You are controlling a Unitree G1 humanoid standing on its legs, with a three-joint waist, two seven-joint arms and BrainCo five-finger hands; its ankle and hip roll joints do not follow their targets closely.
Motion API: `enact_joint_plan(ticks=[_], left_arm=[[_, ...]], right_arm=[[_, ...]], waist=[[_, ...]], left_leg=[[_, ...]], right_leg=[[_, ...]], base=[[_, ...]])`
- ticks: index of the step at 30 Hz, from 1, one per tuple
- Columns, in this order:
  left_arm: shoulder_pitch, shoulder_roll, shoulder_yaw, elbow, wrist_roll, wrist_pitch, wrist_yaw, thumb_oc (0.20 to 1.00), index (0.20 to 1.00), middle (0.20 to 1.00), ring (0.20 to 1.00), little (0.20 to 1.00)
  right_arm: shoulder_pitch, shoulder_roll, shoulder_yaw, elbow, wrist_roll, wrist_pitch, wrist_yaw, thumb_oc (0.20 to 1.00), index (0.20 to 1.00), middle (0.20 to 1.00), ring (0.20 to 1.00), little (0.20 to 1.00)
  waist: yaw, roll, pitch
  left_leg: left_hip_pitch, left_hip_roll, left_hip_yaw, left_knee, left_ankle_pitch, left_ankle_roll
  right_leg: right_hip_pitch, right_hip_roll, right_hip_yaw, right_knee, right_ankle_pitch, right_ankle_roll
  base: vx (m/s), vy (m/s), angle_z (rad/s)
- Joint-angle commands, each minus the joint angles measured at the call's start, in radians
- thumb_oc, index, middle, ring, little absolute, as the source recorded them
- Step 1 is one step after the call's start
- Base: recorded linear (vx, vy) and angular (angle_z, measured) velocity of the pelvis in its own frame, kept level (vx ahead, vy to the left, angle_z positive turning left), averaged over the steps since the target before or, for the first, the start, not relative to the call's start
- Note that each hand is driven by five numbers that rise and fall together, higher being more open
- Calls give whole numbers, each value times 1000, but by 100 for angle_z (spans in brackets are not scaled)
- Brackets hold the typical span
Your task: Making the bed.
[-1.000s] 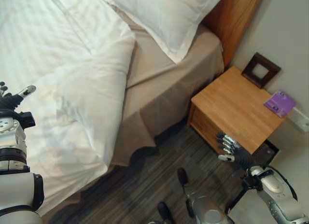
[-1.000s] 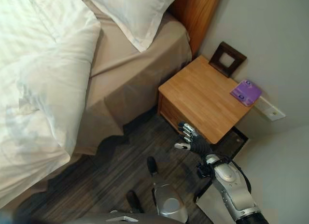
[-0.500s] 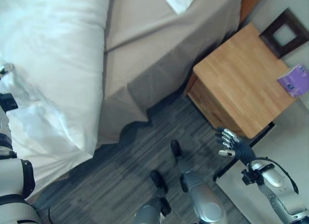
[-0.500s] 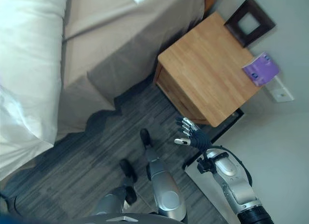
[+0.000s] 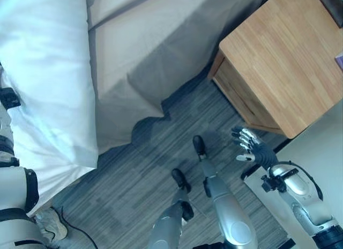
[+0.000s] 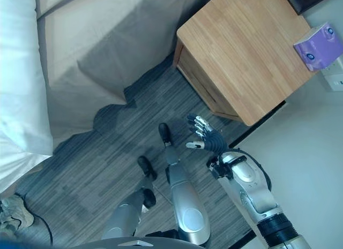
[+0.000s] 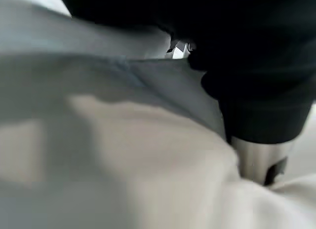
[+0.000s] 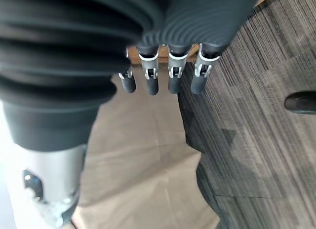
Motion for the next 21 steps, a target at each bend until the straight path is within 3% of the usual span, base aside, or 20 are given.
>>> enact_joint_plan(ticks=[1,7,8,12,14,18,21], left_arm=[[-102,-47,-55,-81,-17,-75,9,1000,1000,1000,1000,1000],[-162,-139,-114,-182,-55,-117,12,1000,1000,1000,1000,1000],[-141,-212,-93,-188,-113,-118,-1,200,200,200,200,200],[-128,-275,-103,-157,-71,-101,-13,200,200,200,200,200],[-149,-317,-161,-160,30,-92,-5,200,200,200,200,200],[-139,-449,-259,-334,135,-119,5,200,200,200,200,200],[-129,-486,-282,-426,135,-137,9,200,200,200,200,200]], right_arm=[[21,15,-25,-8,5,-52,-1,1000,1000,1000,1000,1000],[36,31,-29,1,-2,-68,-10,1000,1000,1000,1000,1000],[40,43,-16,8,-8,-68,-15,1000,1000,1000,1000,1000],[40,43,0,16,-20,-65,-19,1000,1000,1000,1000,1000],[36,44,14,19,-21,-64,-17,1000,1000,1000,1000,1000],[35,43,28,17,-20,-84,-17,1000,1000,1000,1000,1000],[31,44,35,18,-24,-89,-17,1000,1000,1000,1000,1000]], waist=[[-51,62,-29],[-66,76,-36],[-78,77,-30],[-88,75,-25],[-94,70,-27],[-100,69,-32],[-97,72,-38]], left_leg=[[-54,62,15,5,79,-34],[-45,56,10,5,75,-30],[-40,54,3,5,72,-29],[-37,50,1,5,73,-26],[-36,49,5,5,76,-25],[-20,46,-1,5,72,-20],[-20,42,-3,5,73,-18]], right_leg=[[118,27,6,12,-150,111],[127,23,8,12,-153,112],[134,21,6,12,-154,113],[138,20,8,12,-153,111],[140,20,10,12,-149,111],[158,18,10,12,-152,109],[158,16,12,12,-151,109]], base=[[12,-31,-3],[-6,-6,0],[-48,-16,6],[-32,-3,8],[-37,-5,10],[-32,-10,6],[-30,-2,4]])
